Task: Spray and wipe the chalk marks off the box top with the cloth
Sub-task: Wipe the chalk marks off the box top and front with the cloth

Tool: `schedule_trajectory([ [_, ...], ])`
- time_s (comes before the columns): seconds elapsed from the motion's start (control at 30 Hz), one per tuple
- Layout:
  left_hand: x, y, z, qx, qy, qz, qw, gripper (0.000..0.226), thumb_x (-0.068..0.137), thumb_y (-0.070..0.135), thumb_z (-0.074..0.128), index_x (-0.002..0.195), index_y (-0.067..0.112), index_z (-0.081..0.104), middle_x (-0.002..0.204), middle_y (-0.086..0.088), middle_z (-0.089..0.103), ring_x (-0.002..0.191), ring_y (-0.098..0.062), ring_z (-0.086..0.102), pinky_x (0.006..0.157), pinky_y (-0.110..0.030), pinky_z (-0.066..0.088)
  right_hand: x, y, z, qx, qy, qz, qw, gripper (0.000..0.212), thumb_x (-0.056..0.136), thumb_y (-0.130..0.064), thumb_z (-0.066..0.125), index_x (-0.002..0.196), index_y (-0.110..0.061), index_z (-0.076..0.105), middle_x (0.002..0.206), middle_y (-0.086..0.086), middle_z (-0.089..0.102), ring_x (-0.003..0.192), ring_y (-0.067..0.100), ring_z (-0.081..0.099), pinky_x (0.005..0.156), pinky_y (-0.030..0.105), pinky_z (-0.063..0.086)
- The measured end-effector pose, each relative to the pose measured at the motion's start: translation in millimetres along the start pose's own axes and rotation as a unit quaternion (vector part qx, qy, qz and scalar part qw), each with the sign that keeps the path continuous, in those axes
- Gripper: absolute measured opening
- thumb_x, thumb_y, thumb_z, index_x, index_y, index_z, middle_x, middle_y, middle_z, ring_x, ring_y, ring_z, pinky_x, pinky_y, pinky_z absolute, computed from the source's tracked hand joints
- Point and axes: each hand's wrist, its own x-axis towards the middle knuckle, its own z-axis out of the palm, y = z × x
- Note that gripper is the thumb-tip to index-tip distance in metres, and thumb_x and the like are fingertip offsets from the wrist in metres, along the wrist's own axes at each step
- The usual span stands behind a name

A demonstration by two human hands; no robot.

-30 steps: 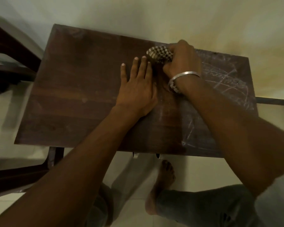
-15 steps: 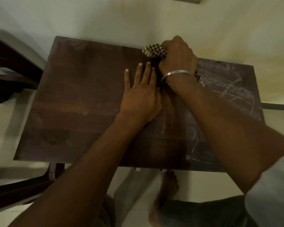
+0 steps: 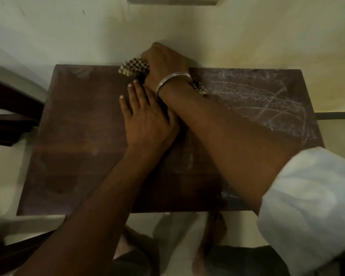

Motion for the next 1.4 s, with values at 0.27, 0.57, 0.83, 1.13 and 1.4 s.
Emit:
schedule_trajectory([
  [0.27,-1,25,0,-0.036,-0.031,0.041,0.998,0.08,0.094,0.048,0.012,0.156,-0.002,0.008,0.164,-0.022,-0.002,0.153,-0.034,-0.007,0.123,-0.052,-0.003,-38,49,-32,-0.021,0.018,0.097,0.995,0.038,0.079,-0.013,0.061,0.115,-0.026,0.065,0.12,0.002,0.057,0.113,0.027,0.055,0.084,0.035,0.046],
  [0.57,-27,31,0,-0.014,-0.078,0.12,0.99,0.072,0.104,0.046,0.026,0.157,0.004,0.002,0.166,-0.015,-0.007,0.153,-0.028,-0.01,0.124,-0.047,-0.005,-56,81,-51,-0.075,0.041,0.198,0.976,0.028,0.077,-0.007,0.062,0.104,-0.013,0.068,0.116,0.013,0.06,0.109,0.036,0.055,0.082,0.039,0.047],
  [0.83,-35,34,4,-0.011,-0.072,0.114,0.991,0.076,0.102,0.049,0.026,0.157,0.003,0.001,0.165,-0.017,-0.01,0.152,-0.031,-0.012,0.123,-0.051,-0.005,-70,75,-56,-0.039,0.011,0.144,0.989,0.031,0.076,-0.01,0.062,0.105,-0.018,0.068,0.115,0.01,0.062,0.11,0.033,0.056,0.081,0.036,0.047],
  [1.13,-36,33,8,-0.016,-0.059,0.121,0.991,0.077,0.102,0.05,0.024,0.157,0.002,0.0,0.165,-0.017,-0.01,0.153,-0.03,-0.013,0.123,-0.05,-0.005,-93,82,-67,-0.047,-0.005,0.142,0.989,0.035,0.077,-0.012,0.064,0.111,-0.019,0.069,0.114,0.012,0.063,0.107,0.035,0.057,0.081,0.038,0.049],
  [1.4,-55,39,21,-0.008,-0.022,0.132,0.991,0.075,0.102,0.051,0.016,0.157,0.002,0.004,0.166,-0.017,-0.005,0.153,-0.029,-0.01,0.123,-0.053,-0.004,-64,93,-74,-0.027,-0.031,0.171,0.984,0.034,0.078,-0.016,0.068,0.111,-0.018,0.07,0.118,0.011,0.065,0.11,0.034,0.059,0.085,0.038,0.05],
])
